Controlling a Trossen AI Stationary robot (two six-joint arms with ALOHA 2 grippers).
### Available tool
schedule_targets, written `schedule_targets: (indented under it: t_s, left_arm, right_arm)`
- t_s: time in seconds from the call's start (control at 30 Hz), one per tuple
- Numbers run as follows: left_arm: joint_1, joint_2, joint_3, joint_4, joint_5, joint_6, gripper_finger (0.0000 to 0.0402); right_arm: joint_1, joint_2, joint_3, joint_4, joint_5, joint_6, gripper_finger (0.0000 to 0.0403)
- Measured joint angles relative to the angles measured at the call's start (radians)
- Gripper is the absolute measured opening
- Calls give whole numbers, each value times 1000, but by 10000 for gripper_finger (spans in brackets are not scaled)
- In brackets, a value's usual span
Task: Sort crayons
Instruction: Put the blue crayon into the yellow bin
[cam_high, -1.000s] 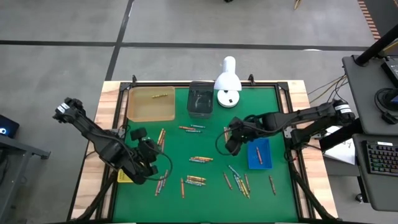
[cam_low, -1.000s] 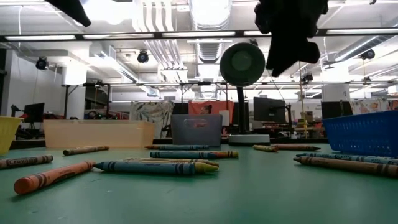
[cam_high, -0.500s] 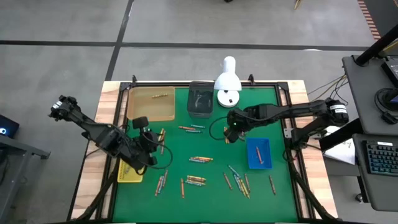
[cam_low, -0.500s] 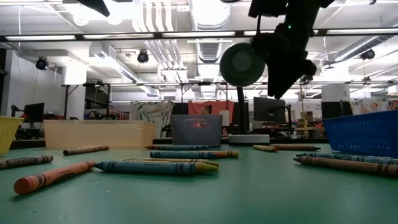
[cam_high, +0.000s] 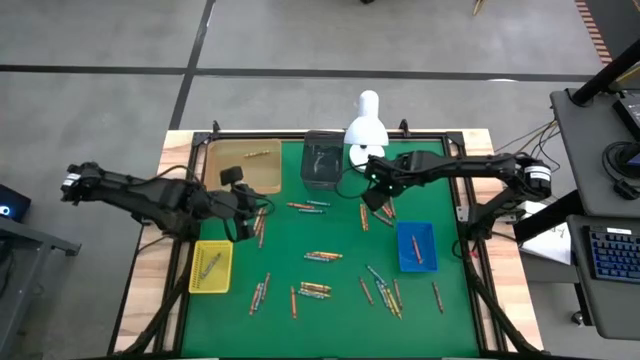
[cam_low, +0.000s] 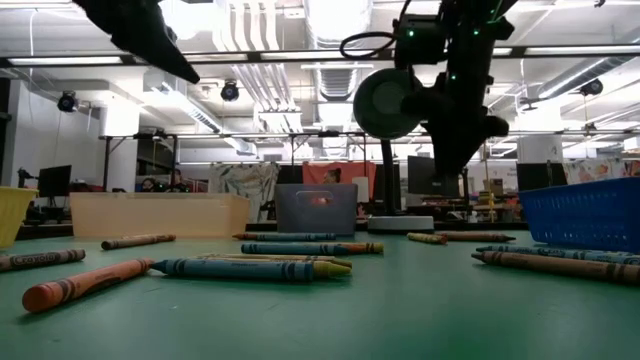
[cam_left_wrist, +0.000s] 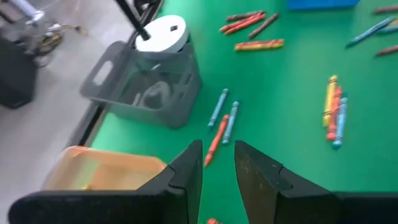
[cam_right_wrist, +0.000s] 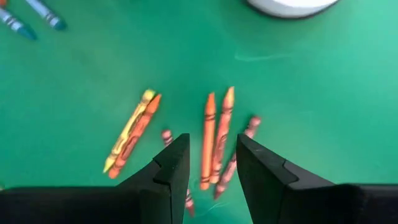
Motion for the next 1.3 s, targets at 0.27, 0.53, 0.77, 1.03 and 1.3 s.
schedule_targets:
  t_s: [0.27,0.53,0.77,1.03,1.3]
  left_arm:
    - [17,-105,-130,153,36,14,76]
    - [17,-113,-141,180,32,-38,76]
    - [17,-73,-128,233,31,-39,76]
    - [17,-36,-128,267,31,-72,76]
    - [17,1,-128,345,31,-84,76]
  right_arm:
    - [8,4,0,-30,-76,31,118]
    - [8,0,0,-112,-76,32,118]
    - [22,-1,18,-120,-122,-16,118]
    - [95,-3,113,-101,-52,-34,118]
    - [205,-2,114,-44,-23,-17,118]
